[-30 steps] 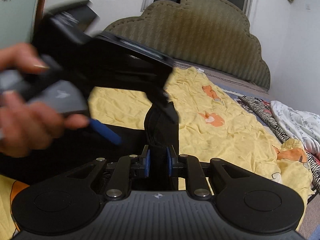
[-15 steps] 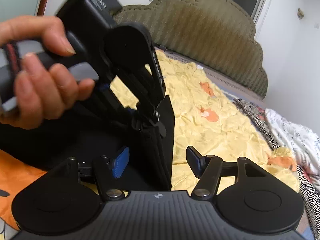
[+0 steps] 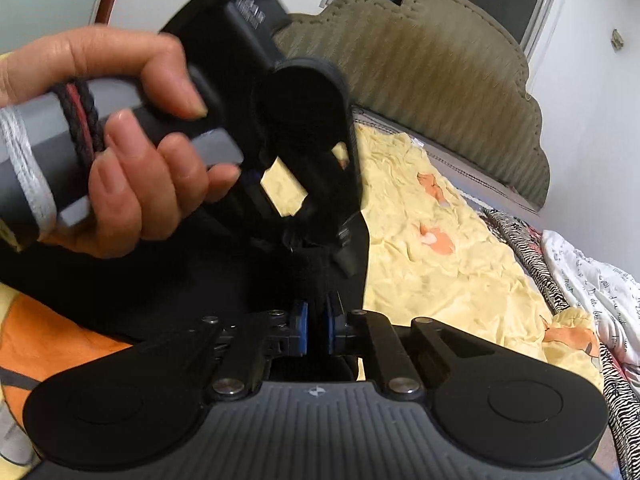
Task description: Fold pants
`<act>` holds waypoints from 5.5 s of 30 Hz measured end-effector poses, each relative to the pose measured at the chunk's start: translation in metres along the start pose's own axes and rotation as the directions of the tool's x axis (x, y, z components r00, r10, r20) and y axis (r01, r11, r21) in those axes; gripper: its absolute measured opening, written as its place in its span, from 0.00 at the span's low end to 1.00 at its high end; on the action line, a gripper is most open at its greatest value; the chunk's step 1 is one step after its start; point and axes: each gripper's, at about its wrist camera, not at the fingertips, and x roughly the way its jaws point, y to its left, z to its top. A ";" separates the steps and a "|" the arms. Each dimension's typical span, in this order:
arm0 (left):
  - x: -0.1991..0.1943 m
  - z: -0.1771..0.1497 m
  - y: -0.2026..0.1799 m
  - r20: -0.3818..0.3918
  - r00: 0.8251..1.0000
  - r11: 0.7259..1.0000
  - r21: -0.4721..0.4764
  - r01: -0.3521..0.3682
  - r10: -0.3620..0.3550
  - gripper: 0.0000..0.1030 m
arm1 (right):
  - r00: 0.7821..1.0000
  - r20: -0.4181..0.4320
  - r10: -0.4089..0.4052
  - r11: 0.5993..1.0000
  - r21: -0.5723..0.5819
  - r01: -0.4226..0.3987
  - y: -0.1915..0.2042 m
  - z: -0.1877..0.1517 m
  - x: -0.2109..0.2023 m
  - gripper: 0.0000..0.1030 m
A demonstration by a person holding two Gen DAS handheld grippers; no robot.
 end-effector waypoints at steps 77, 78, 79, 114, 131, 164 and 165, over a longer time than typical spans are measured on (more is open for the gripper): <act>-0.243 -0.085 0.118 0.328 0.791 0.826 0.051 -0.561 0.517 0.75 | 0.934 -0.044 0.354 0.925 0.161 -0.343 0.098 0.095 0.027 0.12; -0.245 -0.081 0.117 0.339 0.788 0.830 0.035 -0.557 0.514 0.77 | 0.944 -0.031 0.328 0.926 0.207 -0.315 0.088 0.101 0.036 0.12; -0.245 -0.077 0.116 0.355 0.784 0.831 0.034 -0.555 0.510 0.78 | 0.952 -0.018 0.304 0.927 0.236 -0.292 0.083 0.106 0.045 0.12; -0.224 -0.132 0.099 0.354 0.659 0.663 0.130 -0.737 0.664 0.88 | 0.972 -0.104 0.210 0.944 0.281 -0.174 0.084 0.056 0.001 0.56; -0.391 -0.250 0.091 0.492 0.409 0.471 -0.003 -0.882 0.769 0.89 | 0.912 0.039 0.409 0.876 0.264 -0.404 0.134 0.083 -0.095 0.93; -0.424 -0.242 -0.025 0.736 0.483 0.621 0.110 -0.776 0.474 0.99 | 0.196 0.067 0.978 0.202 -0.086 -0.976 0.270 0.091 -0.112 0.94; -0.429 -0.243 -0.025 0.758 0.450 0.614 0.084 -0.785 0.472 1.00 | 0.124 0.052 0.991 0.130 -0.138 -0.982 0.271 0.089 -0.122 0.94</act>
